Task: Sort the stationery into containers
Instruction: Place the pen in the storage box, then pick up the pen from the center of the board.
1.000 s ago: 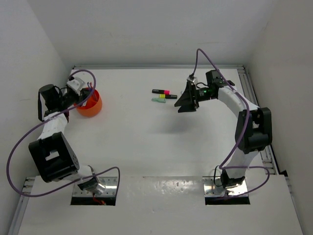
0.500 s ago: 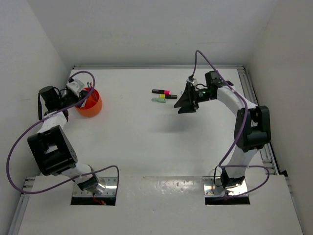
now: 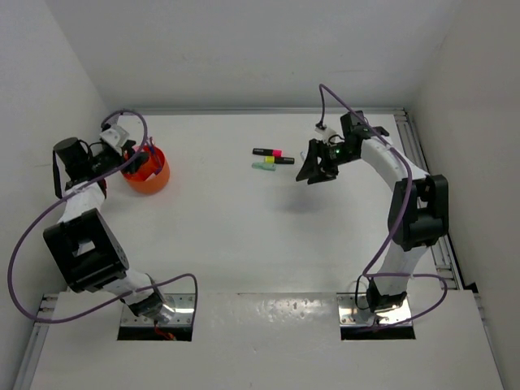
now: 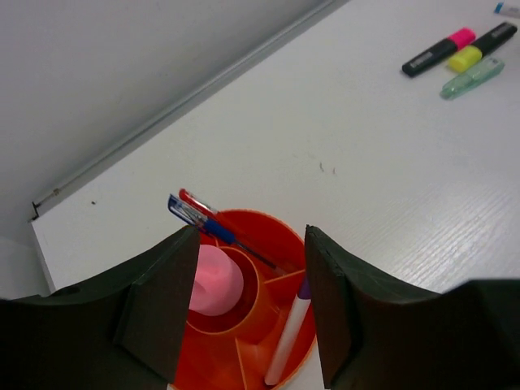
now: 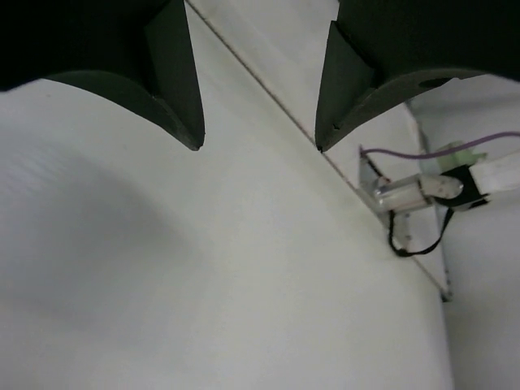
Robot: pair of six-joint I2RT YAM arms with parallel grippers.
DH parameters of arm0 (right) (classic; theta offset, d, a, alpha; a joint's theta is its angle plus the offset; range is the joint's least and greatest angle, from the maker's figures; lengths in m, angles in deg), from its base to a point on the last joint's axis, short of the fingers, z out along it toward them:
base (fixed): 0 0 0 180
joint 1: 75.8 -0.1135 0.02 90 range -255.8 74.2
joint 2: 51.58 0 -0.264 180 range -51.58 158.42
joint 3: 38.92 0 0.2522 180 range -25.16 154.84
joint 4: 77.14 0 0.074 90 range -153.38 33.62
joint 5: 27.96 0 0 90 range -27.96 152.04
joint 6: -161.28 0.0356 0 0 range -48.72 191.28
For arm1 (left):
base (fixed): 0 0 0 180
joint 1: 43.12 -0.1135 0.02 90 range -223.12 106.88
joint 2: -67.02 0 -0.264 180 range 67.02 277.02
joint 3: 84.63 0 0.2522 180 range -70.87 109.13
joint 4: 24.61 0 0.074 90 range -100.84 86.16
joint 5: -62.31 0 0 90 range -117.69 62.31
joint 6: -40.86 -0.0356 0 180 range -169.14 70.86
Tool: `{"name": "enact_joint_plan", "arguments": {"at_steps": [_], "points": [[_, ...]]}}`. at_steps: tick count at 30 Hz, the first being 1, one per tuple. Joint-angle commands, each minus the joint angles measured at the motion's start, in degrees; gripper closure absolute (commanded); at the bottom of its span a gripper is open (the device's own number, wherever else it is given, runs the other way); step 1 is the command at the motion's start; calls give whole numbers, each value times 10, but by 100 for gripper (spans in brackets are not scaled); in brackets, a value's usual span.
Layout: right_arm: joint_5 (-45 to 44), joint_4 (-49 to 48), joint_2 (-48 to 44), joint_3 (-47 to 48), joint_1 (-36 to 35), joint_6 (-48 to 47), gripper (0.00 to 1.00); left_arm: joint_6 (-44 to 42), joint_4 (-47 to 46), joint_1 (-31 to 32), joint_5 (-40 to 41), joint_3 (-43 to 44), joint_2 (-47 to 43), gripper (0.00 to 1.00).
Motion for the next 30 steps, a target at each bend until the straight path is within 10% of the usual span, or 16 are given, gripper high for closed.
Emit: {"name": "enact_joint_plan", "arguments": {"at_steps": [1, 11, 30], "points": [[-85, 15, -2, 40, -3, -48, 45, 91, -57, -7, -57, 42, -62, 40], [-343, 30, 90, 140, -16, -120, 61, 59, 164, 85, 31, 120, -183, 42], [-486, -7, 274, 285, -72, -149, 60, 39, 191, 119, 79, 90, -204, 41]]}}
